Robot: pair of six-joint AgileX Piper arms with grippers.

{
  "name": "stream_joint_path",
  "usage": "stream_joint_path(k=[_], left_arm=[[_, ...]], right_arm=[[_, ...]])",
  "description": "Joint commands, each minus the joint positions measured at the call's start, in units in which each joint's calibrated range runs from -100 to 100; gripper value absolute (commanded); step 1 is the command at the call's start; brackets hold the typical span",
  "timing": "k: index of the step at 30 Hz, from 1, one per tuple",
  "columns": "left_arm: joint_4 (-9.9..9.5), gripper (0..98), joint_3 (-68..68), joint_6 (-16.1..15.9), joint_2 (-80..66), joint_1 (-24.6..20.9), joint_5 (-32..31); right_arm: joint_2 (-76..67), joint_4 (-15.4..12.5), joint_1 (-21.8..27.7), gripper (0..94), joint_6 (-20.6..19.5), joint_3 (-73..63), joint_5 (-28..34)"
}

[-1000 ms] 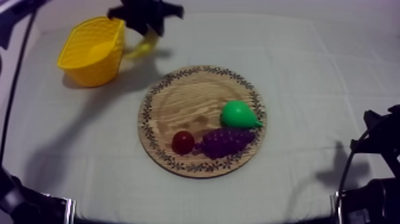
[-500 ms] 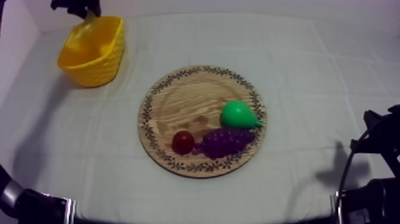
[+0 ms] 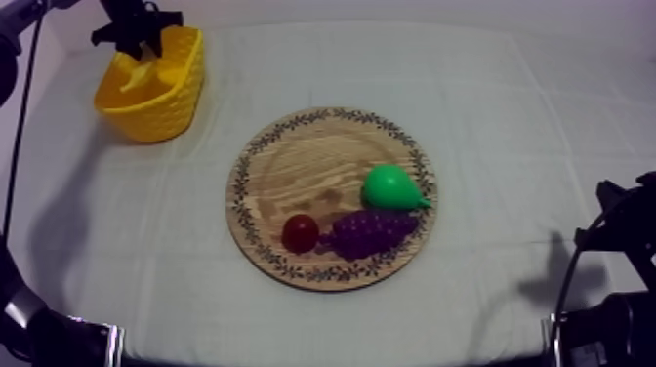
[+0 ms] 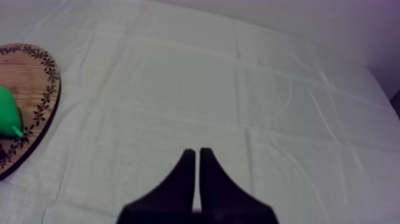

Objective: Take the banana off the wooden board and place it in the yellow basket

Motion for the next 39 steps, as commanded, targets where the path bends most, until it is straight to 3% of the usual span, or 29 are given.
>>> stream_joint_path(k=[1, 25, 28, 34, 39], left_arm=[[0.22, 25.8, 0.7, 0.1, 0.7, 0.0, -0.8], [4.6, 49.3, 7.0, -4.7, 0.0, -1.0, -11.2], [5.57, 42.5, 10.7, -5.2, -2.7, -1.0, -15.0], [6.92, 8.5, 23.7, -6.3, -13.5, -0.9, -21.9], [8.0, 1.5, 36.3, -8.1, -26.3, -0.6, -26.3]], right_arm=[[0.0, 0.0, 0.0, 0.4, 0.0, 0.1, 0.0], [0.0, 0.0, 0.0, 0.4, 0.0, 0.1, 0.0], [0.0, 0.0, 0.0, 0.4, 0.0, 0.1, 0.0], [0.0, 0.0, 0.0, 0.4, 0.0, 0.1, 0.0], [0.0, 0.0, 0.0, 0.4, 0.0, 0.1, 0.0]])
